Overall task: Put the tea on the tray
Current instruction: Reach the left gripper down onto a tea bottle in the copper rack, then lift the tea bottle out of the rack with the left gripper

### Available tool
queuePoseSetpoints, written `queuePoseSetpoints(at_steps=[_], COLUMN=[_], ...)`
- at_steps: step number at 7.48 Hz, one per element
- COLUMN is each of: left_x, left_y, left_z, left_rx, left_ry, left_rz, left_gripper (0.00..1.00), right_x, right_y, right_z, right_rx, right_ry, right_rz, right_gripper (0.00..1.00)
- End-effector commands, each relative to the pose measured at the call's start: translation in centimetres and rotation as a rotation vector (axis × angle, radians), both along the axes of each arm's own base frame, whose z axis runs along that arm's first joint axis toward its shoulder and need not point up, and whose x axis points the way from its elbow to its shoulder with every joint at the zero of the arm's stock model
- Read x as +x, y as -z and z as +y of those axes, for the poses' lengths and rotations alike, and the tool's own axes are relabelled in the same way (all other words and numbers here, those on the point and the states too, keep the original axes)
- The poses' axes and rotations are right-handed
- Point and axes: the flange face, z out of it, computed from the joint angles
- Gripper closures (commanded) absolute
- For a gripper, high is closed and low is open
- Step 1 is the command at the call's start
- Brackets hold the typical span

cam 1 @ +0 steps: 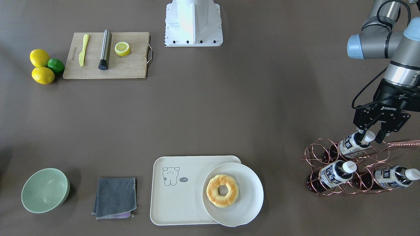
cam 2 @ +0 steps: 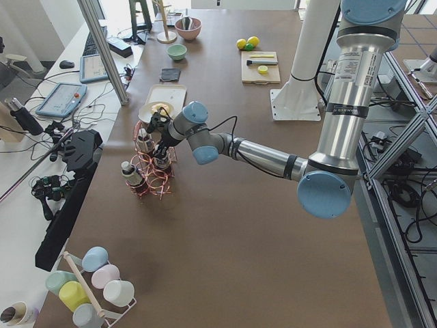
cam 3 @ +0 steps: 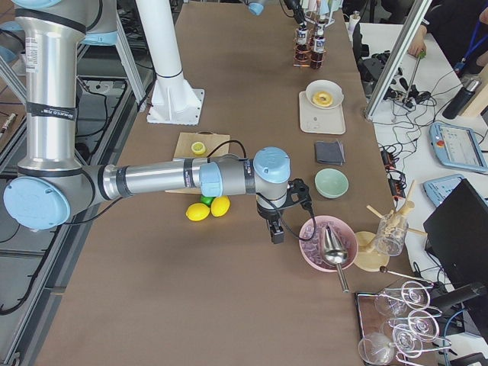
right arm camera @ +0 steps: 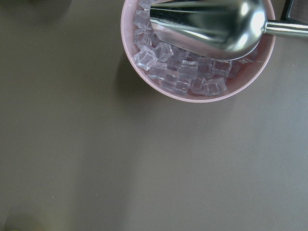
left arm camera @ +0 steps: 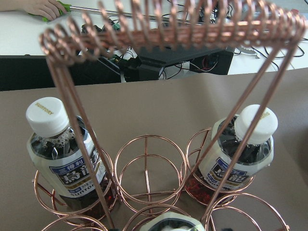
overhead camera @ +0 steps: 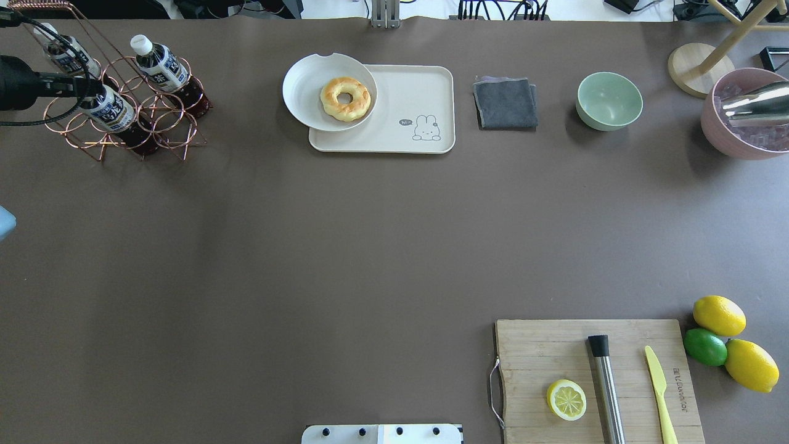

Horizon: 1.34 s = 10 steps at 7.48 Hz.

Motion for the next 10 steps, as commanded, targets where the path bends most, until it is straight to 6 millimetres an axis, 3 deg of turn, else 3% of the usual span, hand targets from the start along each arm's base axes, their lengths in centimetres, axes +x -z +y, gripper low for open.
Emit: queuePoseSetpoints(at_steps=[1, 4, 6, 9, 10], left_x=[0.0, -1.2, -4.4, -9.6, -10.5], left_y=[0.3, 2.1, 3.9, 11.3, 12.8], left_z=[0.0, 0.0, -0.4, 0.8, 1.6], left_rx=[0.004, 0.031, 0.052, 0.03, 0.04], left_ry=[0.0, 0.015, 0.044, 0.024, 0.02], left_rz=[0.003, 0.016, 0.027, 0.075, 0.087], left_gripper=[1.0, 1.0, 1.0, 1.0, 1.0], right_x=[0.0, 0.0, 0.0, 0.0, 0.0], right_y=[0.0, 0.1, 0.1, 0.0, 0.0], right_z=[-0.1, -0.1, -0.2, -0.1, -0.1], right_rx=[0.0, 0.002, 0.003, 0.0, 0.0], right_ry=[-0.001, -0.001, 0.001, -0.001, 0.001], right_rz=[0.0, 0.0, 0.0, 0.0, 0.0], right_gripper=[0.0, 0.0, 0.0, 0.0, 0.0])
